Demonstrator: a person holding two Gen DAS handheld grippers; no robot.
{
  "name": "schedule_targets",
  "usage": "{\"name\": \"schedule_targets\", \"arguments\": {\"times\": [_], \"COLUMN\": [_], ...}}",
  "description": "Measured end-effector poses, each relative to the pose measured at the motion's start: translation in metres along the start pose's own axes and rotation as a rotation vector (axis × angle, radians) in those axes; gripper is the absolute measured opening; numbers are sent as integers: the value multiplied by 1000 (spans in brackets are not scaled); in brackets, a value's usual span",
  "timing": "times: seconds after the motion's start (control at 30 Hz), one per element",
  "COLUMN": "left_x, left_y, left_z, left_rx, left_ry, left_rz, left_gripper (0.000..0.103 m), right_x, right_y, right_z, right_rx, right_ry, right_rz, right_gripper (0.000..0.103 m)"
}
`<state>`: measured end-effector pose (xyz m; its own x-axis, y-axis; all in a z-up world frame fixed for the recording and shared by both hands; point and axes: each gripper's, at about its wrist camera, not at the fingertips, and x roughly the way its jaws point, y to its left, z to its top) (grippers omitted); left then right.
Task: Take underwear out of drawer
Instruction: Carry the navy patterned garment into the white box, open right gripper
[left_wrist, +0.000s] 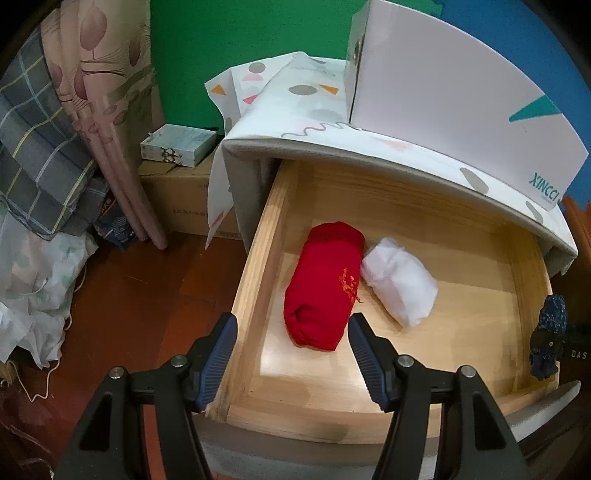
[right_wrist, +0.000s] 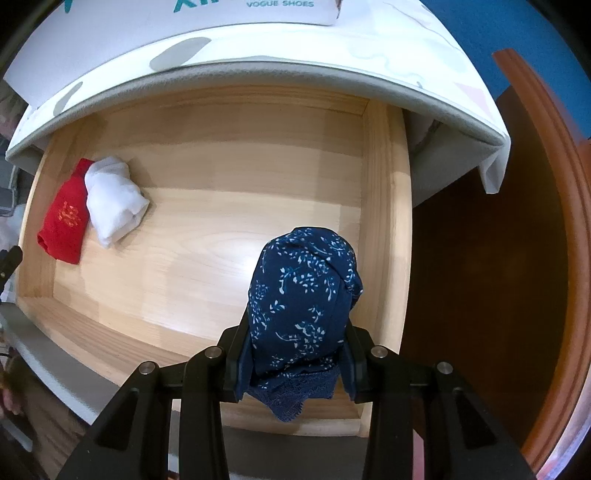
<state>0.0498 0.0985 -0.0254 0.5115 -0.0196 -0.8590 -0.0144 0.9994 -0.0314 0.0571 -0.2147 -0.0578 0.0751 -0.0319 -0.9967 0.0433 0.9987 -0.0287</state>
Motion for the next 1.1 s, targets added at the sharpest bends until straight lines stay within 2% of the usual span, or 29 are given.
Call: {"name": "schedule_targets", "arguments": {"times": [0.17,0.47,0.77,1.1], "left_x": [0,0,-2,-3], "left_y": [-2,-2,-1,0], "left_z": [0,-1,-1,-2], "left_rx": [11,15,17,20], "left_ry": [-5,-11,-21,-32], "left_rz": [17,31,42,47], "left_gripper": [64,64,64,64], "right_x": [-13,-79,-166,-227], "right_y": [-2,-3,-2,8], "right_z": [-1,18,50,98], "right_rx": [13,-2,-25,-11], "right_ry": [-37,-168,-315,-431], "right_rz": [24,46,48,44], "right_gripper": [36,36,36,36]}}
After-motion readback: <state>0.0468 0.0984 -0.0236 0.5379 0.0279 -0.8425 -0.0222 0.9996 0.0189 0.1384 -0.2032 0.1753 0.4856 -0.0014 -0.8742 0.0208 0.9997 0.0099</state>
